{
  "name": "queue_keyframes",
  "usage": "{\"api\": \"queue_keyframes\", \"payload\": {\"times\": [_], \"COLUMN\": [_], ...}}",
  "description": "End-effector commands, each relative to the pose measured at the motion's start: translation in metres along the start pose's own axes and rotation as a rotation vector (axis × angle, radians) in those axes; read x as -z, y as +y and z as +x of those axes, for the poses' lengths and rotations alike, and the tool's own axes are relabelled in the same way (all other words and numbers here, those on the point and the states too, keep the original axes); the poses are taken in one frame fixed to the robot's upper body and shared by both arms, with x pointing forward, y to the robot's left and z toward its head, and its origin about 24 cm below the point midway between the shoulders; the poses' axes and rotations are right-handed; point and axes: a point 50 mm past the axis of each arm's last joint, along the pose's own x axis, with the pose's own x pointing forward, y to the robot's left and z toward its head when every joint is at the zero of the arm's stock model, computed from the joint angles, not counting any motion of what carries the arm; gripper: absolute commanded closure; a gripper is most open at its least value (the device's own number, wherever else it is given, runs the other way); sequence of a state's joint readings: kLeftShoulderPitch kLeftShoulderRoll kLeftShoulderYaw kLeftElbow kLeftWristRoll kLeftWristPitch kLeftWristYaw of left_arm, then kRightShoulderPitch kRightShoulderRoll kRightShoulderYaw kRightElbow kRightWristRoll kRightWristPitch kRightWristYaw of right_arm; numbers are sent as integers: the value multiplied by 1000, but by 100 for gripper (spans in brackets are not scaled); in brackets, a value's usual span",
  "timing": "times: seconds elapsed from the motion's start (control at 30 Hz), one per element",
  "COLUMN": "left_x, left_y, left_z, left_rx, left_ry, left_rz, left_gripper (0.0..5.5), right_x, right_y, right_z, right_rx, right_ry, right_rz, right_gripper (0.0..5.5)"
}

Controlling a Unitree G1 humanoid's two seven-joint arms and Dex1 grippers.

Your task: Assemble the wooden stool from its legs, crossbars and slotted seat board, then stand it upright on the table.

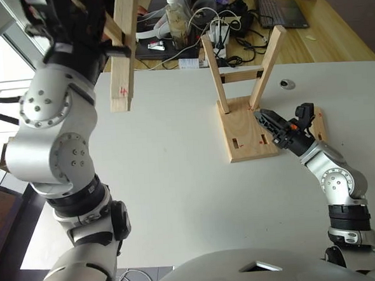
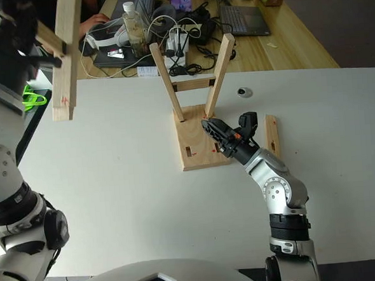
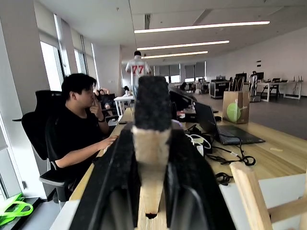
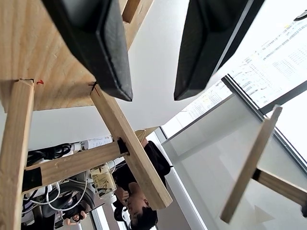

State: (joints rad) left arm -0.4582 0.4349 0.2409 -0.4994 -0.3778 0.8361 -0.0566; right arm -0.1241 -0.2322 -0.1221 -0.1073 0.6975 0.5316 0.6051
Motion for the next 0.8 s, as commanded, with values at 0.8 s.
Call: {"api": "queue_keyframes", "payload": {"times": [0.8], "left_x": [135], "left_y": [-68], "left_z": [-24], "left_rx": [375], "left_ry": [502], "left_rz": [-1], "left_gripper": [510], "right_x": [-7], "right_y": [-2], "right_z": [9], "right_rx": [-7], "right_ry": [-13], "right_rz": [-23], "right_gripper": [392]}}
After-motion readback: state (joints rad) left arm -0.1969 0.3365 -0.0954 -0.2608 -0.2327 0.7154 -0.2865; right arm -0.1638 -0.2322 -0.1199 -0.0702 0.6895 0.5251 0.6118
